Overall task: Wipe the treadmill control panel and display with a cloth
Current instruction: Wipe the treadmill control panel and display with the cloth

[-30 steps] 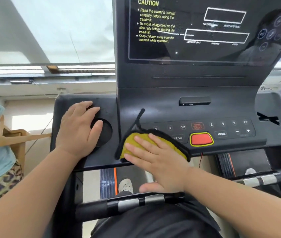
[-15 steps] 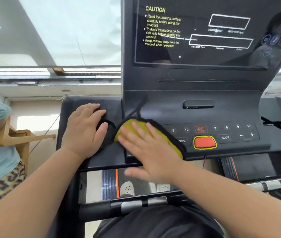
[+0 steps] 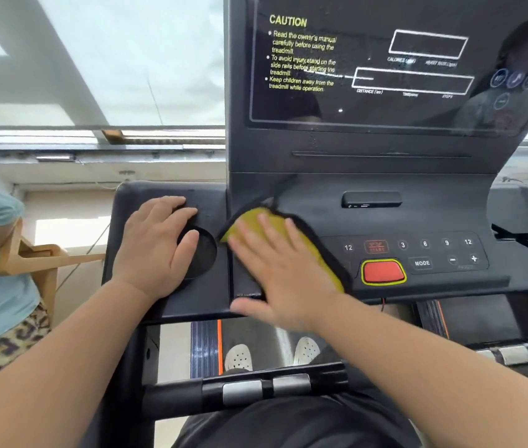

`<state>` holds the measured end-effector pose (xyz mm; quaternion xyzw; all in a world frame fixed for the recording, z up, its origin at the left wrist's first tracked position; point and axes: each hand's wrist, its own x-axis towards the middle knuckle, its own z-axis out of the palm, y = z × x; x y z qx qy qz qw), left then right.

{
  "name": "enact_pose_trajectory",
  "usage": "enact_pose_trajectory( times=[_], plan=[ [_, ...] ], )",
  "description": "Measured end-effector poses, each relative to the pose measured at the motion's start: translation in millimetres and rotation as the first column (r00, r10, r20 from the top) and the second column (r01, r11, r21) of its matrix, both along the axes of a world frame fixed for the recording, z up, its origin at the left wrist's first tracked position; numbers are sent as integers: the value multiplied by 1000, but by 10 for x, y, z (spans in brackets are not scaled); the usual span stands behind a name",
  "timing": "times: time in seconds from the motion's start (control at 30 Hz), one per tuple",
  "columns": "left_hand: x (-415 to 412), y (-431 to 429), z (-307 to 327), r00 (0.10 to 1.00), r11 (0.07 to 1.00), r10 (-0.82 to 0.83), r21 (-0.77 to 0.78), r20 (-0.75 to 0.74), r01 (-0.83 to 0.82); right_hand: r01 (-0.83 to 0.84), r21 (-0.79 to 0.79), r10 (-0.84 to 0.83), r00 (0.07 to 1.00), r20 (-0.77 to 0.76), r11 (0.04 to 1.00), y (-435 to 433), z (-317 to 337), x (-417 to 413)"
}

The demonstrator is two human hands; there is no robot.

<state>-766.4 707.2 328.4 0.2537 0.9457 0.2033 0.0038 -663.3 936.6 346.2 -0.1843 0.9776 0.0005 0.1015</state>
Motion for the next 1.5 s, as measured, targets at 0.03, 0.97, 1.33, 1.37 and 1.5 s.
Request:
enact_pose_trajectory(
  times=[0.03, 0.97, 1.33, 1.37, 1.5],
  plan=[
    [-1, -3, -1, 1000, 1000, -1, 7, -4, 1, -84, -17, 84, 996, 1, 996, -34, -31, 77],
    [0, -1, 8, 1000, 999, -11, 47, -24, 12, 371, 102, -364, 928, -78, 923, 622, -108, 460],
    [15, 19, 1, 998, 999, -4, 50, -56, 7, 207, -7, -207, 978, 7, 978, -391, -89, 89],
    [15, 19, 2, 998, 999, -2, 54, -56, 5, 180, -13, -181, 983, -12, 983, -293, -109, 120],
    [35, 17, 8, 999, 996, 19, 87, -35, -16, 342, 3, -340, 937, -84, 940, 311, -101, 306]
  ],
)
